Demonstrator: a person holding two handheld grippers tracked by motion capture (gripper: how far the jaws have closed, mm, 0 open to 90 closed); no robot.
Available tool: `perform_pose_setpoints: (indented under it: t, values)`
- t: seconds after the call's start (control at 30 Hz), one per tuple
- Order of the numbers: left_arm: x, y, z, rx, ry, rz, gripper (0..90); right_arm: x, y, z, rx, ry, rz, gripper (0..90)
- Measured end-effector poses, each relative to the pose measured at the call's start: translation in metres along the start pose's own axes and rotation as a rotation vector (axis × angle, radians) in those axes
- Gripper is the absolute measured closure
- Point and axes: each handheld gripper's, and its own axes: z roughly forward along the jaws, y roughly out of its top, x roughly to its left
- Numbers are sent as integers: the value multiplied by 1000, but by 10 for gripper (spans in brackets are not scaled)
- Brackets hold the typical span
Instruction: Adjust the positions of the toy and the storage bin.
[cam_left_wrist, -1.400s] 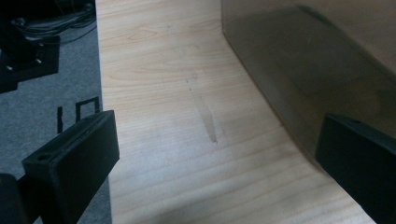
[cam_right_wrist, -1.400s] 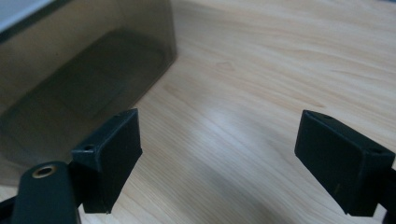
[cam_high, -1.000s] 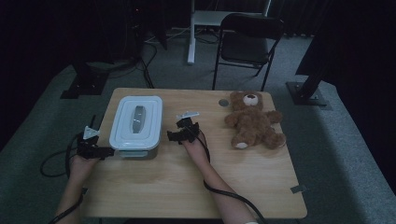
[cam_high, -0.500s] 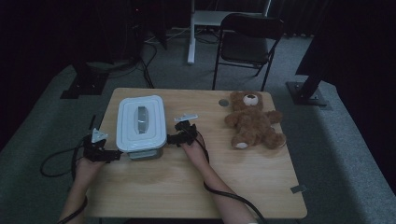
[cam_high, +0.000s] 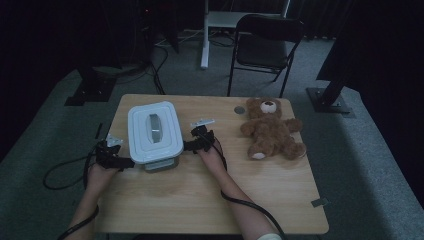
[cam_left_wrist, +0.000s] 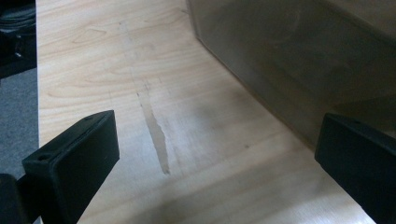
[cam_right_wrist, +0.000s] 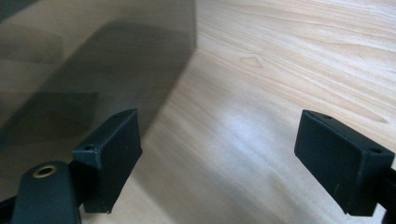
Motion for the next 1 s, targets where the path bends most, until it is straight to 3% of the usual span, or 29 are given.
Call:
perform_pose_setpoints:
  t: [0.2,0.37,0.53,0.77,1.0]
  values:
    - [7,8,5,-10,17,-15,7,-6,8,8,-9,8,19,141]
    - [6,11,7,17,5,-11,7,-6,9,14,-6,20,22,140]
    - [-3,13,5,25,8,22,7,-5,7,13,-14,23,20,152]
    - [-15,16,5,18,17,47,16,-7,3,2,-37,-2,-65,172]
    - [-31,20,5,22,-7,101,16,-18,-7,-9,-52,25,-57,180]
